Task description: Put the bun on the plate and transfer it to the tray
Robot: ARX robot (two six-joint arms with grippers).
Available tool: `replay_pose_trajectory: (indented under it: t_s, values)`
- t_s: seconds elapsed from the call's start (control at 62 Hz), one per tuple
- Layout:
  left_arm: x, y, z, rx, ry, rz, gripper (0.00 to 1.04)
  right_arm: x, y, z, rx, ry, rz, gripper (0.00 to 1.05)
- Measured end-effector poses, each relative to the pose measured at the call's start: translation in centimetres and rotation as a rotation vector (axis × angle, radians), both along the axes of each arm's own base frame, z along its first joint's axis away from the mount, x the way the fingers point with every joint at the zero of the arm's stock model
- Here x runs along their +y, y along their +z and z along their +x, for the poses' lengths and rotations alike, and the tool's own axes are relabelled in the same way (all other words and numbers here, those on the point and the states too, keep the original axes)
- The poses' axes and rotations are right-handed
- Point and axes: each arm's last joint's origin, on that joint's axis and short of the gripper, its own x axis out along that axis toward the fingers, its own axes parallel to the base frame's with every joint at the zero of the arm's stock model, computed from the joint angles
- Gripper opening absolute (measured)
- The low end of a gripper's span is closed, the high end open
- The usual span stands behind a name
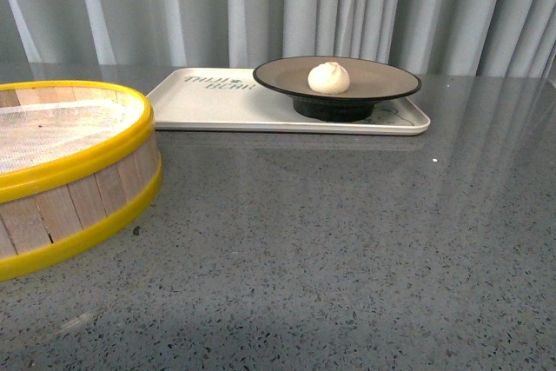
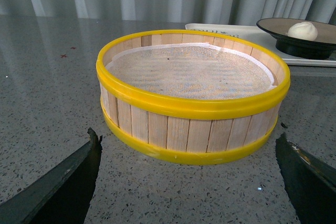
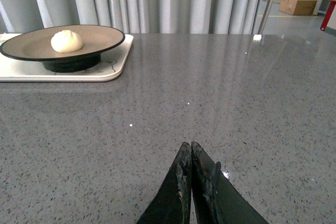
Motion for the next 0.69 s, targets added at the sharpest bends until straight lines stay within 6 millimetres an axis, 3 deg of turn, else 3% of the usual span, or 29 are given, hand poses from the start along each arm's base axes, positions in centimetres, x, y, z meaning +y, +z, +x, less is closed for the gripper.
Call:
replay_pose_trajectory:
  t_s: [0.468, 0.694]
  values:
    - [0.0, 0.0, 0.0, 0.0, 0.0, 0.0, 0.98, 0.6, -1.7, -1.9, -0.012, 0.027, 0.0, 0.02]
    - [0.0, 0.0, 0.0, 0.0, 0.0, 0.0, 0.98, 0.6, -1.6, -2.5, -0.019, 0.027, 0.0, 0.02]
